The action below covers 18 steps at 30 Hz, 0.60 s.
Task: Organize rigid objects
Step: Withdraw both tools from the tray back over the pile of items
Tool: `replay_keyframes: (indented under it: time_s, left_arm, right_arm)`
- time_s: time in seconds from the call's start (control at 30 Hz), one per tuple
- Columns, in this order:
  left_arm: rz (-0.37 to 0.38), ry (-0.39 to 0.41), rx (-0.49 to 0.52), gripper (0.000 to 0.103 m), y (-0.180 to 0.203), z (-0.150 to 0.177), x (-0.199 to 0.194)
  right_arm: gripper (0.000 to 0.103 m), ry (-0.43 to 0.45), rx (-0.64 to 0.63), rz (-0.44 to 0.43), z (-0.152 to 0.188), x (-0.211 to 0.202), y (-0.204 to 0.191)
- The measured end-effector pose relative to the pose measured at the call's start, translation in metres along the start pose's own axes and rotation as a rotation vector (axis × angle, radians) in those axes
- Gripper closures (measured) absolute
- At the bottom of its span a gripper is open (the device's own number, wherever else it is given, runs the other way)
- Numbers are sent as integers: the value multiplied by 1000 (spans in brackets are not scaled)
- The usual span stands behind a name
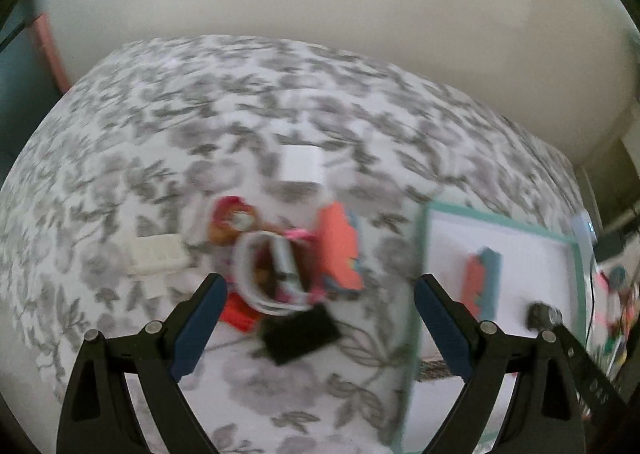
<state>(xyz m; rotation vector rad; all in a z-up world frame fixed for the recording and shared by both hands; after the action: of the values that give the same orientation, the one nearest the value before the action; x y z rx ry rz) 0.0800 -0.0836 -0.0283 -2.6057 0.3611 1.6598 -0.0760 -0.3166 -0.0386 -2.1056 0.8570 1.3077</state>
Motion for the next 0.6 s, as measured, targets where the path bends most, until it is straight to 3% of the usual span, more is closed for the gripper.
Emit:
replay_keyframes:
  time_s: [0.27,0.6]
  left_arm:
    - [-89,-3,-123,8,-57,-12,-5]
    - [-123,-46,-220,8,-105,-13,0]
  right_arm:
    - [0,5,-79,-72,4,-5,-41]
    - [0,-12,-182,-157,12,-7,-97]
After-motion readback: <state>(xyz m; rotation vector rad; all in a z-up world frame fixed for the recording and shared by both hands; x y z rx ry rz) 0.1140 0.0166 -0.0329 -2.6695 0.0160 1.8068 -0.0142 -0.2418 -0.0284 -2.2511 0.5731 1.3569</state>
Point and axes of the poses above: each gripper's, at about its wrist camera, not at the fingertips, and x roughly the way its jaws point, y to its right, z to its underside, the point moved 3 cm from there along x, roughly the way its jaws point, and after that the axes turned 1 degree about -y, right-handed, at the moved point
